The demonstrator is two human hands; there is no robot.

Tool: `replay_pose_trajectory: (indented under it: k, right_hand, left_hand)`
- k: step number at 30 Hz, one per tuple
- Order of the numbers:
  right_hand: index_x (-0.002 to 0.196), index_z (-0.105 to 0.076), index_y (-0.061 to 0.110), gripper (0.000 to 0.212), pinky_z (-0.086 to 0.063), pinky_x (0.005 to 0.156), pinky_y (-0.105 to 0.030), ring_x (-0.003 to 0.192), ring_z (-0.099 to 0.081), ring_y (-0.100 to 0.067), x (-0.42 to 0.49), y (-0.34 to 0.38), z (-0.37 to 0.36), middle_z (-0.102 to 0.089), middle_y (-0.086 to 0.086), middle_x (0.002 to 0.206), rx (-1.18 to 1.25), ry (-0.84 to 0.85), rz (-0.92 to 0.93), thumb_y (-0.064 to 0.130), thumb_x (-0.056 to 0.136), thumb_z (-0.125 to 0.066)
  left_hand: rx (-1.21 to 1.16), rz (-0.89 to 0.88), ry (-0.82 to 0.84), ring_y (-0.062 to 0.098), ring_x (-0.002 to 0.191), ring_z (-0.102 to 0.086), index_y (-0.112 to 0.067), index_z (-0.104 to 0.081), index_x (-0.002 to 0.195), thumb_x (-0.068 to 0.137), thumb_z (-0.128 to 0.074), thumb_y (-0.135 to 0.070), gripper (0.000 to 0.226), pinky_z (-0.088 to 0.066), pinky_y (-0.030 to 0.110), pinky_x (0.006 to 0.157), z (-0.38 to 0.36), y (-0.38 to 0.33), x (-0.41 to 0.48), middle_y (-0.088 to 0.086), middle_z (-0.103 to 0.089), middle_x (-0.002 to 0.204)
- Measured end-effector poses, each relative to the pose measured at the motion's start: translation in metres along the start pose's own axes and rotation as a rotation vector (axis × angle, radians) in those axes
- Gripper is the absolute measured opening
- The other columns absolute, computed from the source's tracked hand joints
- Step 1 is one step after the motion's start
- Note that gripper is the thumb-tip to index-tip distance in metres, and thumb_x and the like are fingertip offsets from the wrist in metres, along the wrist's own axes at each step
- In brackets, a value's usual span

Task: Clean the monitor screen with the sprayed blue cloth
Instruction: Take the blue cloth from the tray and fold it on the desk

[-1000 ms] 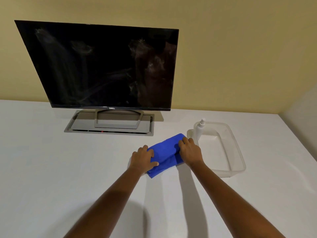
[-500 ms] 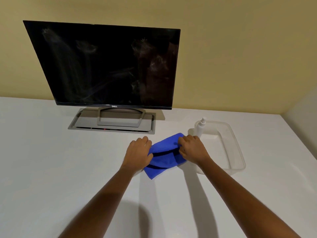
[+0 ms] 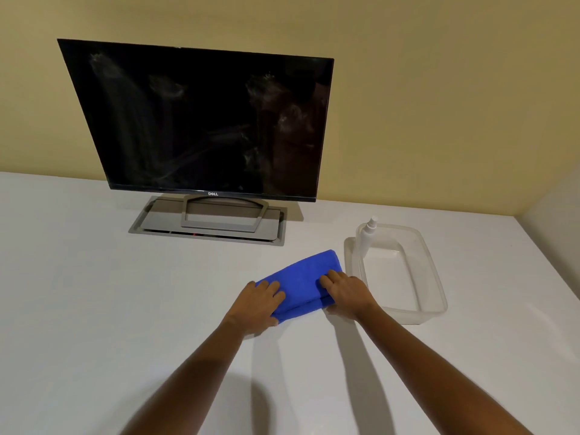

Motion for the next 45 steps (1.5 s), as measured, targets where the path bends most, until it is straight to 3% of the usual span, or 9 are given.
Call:
replay_pose_trajectory:
  k: [9,16,22,25,30,33,37,40,45]
  right_hand:
    - [0.121,-0.045,0.009,0.030,-0.042,0.077,-0.032,0.108,-0.048,-0.026,-0.002,-0.009,0.030,-0.050,-0.010,0.120,0.200,-0.193,-0.132,0.019,0.092,-0.045]
    - [0.107,-0.054,0.008,0.018,-0.044,0.069,-0.034,0.093,-0.056,-0.027,-0.009,-0.037,0.098,-0.058,-0.011,0.109,0.543,-0.465,-0.243,0.014,0.092,-0.046]
    - [0.118,-0.053,0.007,0.028,-0.046,0.078,-0.041,0.097,-0.056,-0.033,-0.006,-0.034,0.142,-0.056,-0.014,0.116,0.360,-0.531,-0.216,0.006,0.094,-0.038]
    - [0.118,-0.055,0.005,0.032,-0.045,0.079,-0.038,0.097,-0.056,-0.034,-0.004,-0.028,0.149,-0.057,-0.015,0.116,0.392,-0.448,-0.178,0.001,0.091,-0.038]
    - [0.100,-0.067,0.003,0.024,-0.039,0.072,-0.025,0.084,-0.054,-0.021,-0.007,-0.033,0.162,-0.066,-0.013,0.098,0.686,-0.262,-0.095,-0.001,0.083,-0.050]
    - [0.097,-0.068,0.002,0.020,-0.041,0.073,-0.025,0.086,-0.054,-0.018,-0.007,-0.037,0.166,-0.064,-0.007,0.095,0.813,-0.191,-0.086,0.003,0.085,-0.052]
    - [0.106,-0.066,0.002,0.025,-0.044,0.076,-0.028,0.092,-0.056,-0.022,0.012,-0.030,0.156,-0.065,-0.013,0.110,0.621,-0.148,-0.096,0.003,0.085,-0.051]
    - [0.112,-0.064,0.004,0.032,-0.046,0.086,-0.034,0.105,-0.057,-0.029,0.029,-0.025,0.132,-0.063,-0.014,0.118,0.454,-0.121,-0.133,0.002,0.084,-0.049]
    - [0.115,-0.060,0.007,0.032,-0.046,0.080,-0.036,0.103,-0.057,-0.032,0.037,-0.024,0.097,-0.059,-0.014,0.118,0.322,-0.197,-0.239,0.003,0.088,-0.041]
  left_hand:
    - [-0.516,0.177,-0.240,0.025,0.088,-0.057,-0.009,-0.053,0.098,0.091,-0.051,-0.023,0.017,-0.041,0.030,0.074,0.096,0.041,0.004,0.008,-0.061,0.102]
    - [-0.453,0.181,-0.422,0.022,0.083,-0.055,-0.010,-0.053,0.096,0.089,-0.054,-0.023,0.014,-0.043,0.031,0.073,0.159,0.068,0.005,0.008,-0.062,0.100]
    - [-0.477,0.287,-0.537,0.026,0.090,-0.057,-0.009,-0.054,0.097,0.087,-0.058,-0.018,0.014,-0.047,0.037,0.079,0.179,0.092,0.003,0.010,-0.059,0.101]
    - [-0.493,0.314,-0.396,0.026,0.096,-0.056,-0.007,-0.060,0.106,0.089,-0.056,-0.017,0.021,-0.046,0.037,0.084,0.171,0.102,0.007,0.012,-0.058,0.107]
    - [-0.828,0.209,0.113,0.013,0.071,-0.056,-0.002,-0.065,0.097,0.088,-0.058,-0.017,0.019,-0.048,0.018,0.063,0.147,0.110,0.001,0.006,-0.060,0.086]
    - [-0.897,0.247,0.186,0.008,0.068,-0.053,-0.004,-0.066,0.099,0.088,-0.058,-0.022,0.023,-0.047,0.016,0.060,0.142,0.119,-0.002,-0.001,-0.059,0.078]
    - [-0.780,0.286,0.062,0.015,0.066,-0.048,0.005,-0.066,0.098,0.086,-0.061,-0.016,0.025,-0.043,0.022,0.062,0.132,0.121,0.013,0.004,-0.057,0.073]
    - [-0.613,0.355,-0.034,0.024,0.085,-0.057,-0.001,-0.067,0.098,0.084,-0.063,-0.015,0.020,-0.044,0.034,0.076,0.115,0.118,0.025,0.014,-0.066,0.094]
    - [-0.353,0.369,-0.192,0.025,0.099,-0.057,-0.008,-0.062,0.100,0.088,-0.057,-0.016,0.016,-0.047,0.032,0.083,0.091,0.104,0.032,0.010,-0.056,0.112]
Point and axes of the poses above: each hand's wrist, its own x-axis towards the middle knuckle, its own z-axis out of the back of the hand, y = z × x, the point moved 6 cm from there along x, towards the middle knuckle
